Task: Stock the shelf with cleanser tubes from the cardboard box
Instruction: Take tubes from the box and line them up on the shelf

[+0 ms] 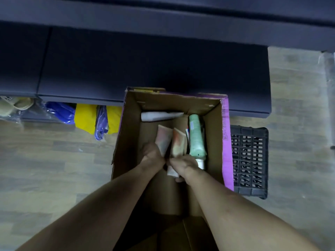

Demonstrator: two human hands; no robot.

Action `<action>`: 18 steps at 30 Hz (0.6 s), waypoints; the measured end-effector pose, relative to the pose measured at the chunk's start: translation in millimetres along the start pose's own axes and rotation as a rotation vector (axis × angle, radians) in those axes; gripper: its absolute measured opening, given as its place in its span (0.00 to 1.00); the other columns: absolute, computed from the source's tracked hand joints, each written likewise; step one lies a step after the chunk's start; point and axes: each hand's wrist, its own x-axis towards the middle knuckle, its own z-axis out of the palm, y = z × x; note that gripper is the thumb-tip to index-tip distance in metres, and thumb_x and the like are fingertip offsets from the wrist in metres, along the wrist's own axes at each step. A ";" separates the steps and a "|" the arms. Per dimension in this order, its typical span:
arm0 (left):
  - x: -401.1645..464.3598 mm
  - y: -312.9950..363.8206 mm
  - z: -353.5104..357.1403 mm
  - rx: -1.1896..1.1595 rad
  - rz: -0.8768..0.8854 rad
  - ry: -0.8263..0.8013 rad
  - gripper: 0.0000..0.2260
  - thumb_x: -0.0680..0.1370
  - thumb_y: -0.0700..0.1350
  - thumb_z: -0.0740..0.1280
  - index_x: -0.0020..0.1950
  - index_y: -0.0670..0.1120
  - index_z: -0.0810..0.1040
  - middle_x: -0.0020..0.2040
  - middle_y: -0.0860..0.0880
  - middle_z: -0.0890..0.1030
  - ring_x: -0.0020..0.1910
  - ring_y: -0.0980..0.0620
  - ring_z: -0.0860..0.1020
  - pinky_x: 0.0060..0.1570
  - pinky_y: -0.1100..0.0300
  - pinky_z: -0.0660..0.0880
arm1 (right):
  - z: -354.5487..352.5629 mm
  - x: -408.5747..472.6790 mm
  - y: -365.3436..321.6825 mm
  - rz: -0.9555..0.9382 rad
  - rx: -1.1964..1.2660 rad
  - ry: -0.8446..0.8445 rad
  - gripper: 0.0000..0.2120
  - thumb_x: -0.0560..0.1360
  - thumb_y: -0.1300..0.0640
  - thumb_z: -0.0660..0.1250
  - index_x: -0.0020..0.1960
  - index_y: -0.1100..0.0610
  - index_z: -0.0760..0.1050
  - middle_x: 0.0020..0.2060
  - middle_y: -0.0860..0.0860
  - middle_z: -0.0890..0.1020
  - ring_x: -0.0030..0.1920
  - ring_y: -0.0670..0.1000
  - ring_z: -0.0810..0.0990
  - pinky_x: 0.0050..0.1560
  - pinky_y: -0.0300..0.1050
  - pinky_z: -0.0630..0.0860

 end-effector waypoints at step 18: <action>-169.8 31.2 -104.3 -0.017 0.057 0.436 0.24 0.72 0.52 0.72 0.59 0.43 0.66 0.58 0.46 0.78 0.57 0.45 0.79 0.48 0.56 0.74 | -94.3 -163.6 -14.6 -0.259 -0.019 0.308 0.28 0.69 0.52 0.74 0.62 0.61 0.66 0.57 0.58 0.79 0.51 0.60 0.81 0.47 0.56 0.83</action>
